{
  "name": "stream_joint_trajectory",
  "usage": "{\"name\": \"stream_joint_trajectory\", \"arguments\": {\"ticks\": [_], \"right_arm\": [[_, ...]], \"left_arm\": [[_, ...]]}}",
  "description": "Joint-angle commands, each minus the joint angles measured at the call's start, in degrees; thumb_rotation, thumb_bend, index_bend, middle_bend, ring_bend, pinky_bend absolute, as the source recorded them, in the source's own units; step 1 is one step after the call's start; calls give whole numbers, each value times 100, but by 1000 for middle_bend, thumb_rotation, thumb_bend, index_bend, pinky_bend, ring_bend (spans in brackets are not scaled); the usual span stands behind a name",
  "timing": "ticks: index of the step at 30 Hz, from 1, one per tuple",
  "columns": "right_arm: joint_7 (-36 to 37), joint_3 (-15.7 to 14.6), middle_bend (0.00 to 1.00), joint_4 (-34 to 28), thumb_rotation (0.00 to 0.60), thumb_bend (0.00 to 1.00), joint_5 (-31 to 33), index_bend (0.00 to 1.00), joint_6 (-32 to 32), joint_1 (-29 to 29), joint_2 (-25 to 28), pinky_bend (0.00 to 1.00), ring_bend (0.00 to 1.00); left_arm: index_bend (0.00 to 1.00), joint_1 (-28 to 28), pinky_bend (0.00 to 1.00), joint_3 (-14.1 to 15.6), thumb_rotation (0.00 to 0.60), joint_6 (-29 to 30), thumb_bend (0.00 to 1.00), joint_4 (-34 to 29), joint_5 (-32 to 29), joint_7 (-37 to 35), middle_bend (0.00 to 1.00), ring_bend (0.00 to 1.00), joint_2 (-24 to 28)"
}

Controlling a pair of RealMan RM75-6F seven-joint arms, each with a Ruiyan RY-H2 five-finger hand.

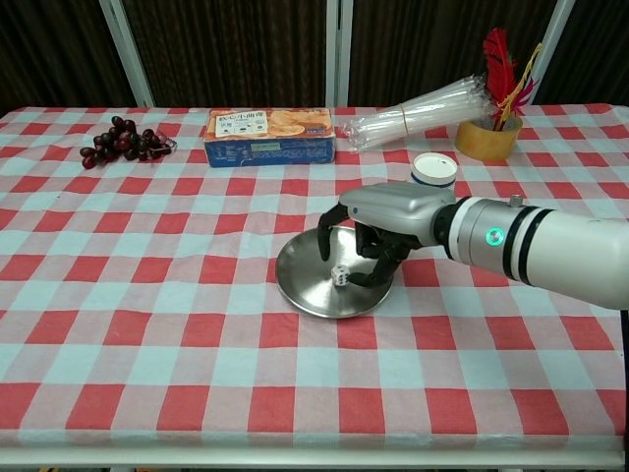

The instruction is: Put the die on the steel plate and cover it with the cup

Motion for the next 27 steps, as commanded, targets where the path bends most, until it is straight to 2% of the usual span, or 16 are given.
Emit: {"name": "stream_joint_trajectory", "arguments": {"ticks": [1, 2, 3, 4, 6, 7, 9, 13, 16, 20, 27], "right_arm": [[-210, -29, 786, -361, 600, 124, 120, 36, 138, 18, 123, 826, 782], [-195, -30, 721, -546, 600, 121, 70, 19, 274, -39, 228, 782, 721], [-129, -29, 590, -802, 600, 120, -43, 2, 493, -138, 394, 693, 596], [-42, -23, 500, -993, 600, 119, -144, 0, 682, -231, 537, 626, 501], [307, 10, 370, -1377, 600, 119, -380, 0, 1202, -513, 866, 502, 332], [505, 39, 319, -1497, 600, 119, -458, 11, 1449, -652, 985, 426, 232], [948, 102, 286, -1649, 600, 120, -545, 62, 1886, -917, 1167, 337, 143], [1852, 216, 213, -1666, 600, 117, -321, 110, 2096, -1253, 1584, 168, 24], [2286, 308, 176, -1379, 600, 116, -10, 110, 1935, -1319, 1691, 104, 0], [2755, 384, 158, -827, 600, 115, 328, 111, 1565, -1284, 1600, 75, 0], [3295, 453, 131, 98, 600, 117, 667, 112, 814, -1036, 1117, 56, 0]], "left_arm": [[142, 5, 17, -4, 600, 7, 0, 8, -5, -3, 129, 22, -1], [143, 4, 17, -9, 600, 10, 0, 10, -6, -3, 129, 22, 1], [143, 3, 17, -13, 600, 14, 0, 12, -3, -9, 129, 22, 2], [142, 2, 17, -13, 600, 15, 0, 13, 3, -14, 129, 22, 4], [142, 1, 17, -14, 600, 23, 0, 24, 12, -30, 129, 21, -1], [142, -1, 17, -13, 600, 21, 0, 31, 16, -36, 129, 22, -4], [142, -10, 17, -5, 600, 1, 0, 34, 30, -85, 129, 22, -9], [142, -38, 17, 12, 600, -40, 0, 38, 69, -158, 129, 21, -12], [143, -46, 17, 8, 600, -48, 0, 22, 69, -142, 129, 21, -11], [143, -58, 17, 0, 600, -58, 0, -15, 65, -103, 129, 22, 2], [143, -53, 17, 8, 600, -51, 0, -116, 65, -8, 129, 22, 47]]}}
